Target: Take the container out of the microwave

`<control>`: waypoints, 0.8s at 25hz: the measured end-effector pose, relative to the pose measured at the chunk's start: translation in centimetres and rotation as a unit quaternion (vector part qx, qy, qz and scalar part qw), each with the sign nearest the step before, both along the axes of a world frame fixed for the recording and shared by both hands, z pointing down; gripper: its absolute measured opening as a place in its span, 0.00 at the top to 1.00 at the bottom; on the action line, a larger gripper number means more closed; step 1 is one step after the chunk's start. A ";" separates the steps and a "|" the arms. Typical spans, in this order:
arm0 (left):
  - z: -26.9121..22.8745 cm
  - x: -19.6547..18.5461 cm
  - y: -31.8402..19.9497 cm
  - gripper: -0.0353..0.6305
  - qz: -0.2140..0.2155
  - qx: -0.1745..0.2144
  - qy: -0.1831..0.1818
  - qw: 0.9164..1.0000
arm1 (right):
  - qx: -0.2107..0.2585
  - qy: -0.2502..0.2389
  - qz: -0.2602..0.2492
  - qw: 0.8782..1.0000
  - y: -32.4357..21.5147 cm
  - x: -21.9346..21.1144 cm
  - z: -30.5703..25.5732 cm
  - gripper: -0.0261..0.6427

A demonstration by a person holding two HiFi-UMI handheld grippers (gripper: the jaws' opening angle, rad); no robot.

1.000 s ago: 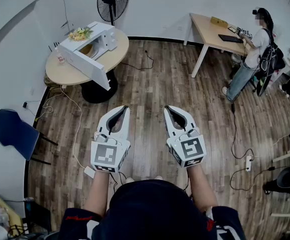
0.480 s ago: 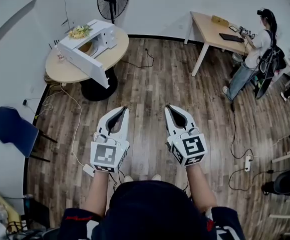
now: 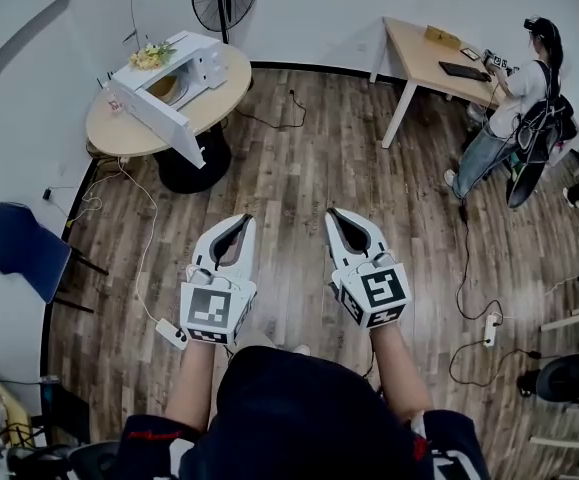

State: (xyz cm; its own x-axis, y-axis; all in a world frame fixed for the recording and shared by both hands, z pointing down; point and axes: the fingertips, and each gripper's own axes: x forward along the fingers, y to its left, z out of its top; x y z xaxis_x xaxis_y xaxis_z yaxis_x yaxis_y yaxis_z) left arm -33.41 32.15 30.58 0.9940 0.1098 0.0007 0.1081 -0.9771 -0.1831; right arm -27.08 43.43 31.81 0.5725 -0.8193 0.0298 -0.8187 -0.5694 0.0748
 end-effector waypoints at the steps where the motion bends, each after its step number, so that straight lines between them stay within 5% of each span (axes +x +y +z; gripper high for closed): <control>1: 0.4 0.3 0.3 0.93 -0.001 0.002 -0.005 1.000 | 0.000 -0.002 -0.002 1.000 0.2 0.3 0.3 0.95; 10: 1.7 4.4 -0.1 0.93 -0.004 0.012 -0.022 1.000 | -0.006 -0.008 -0.014 1.000 -0.3 4.3 1.8 0.95; 20: 1.9 13.3 -5.6 0.93 -0.001 0.009 -0.020 1.000 | -0.017 -0.005 -0.019 1.000 -6.2 12.7 1.7 0.95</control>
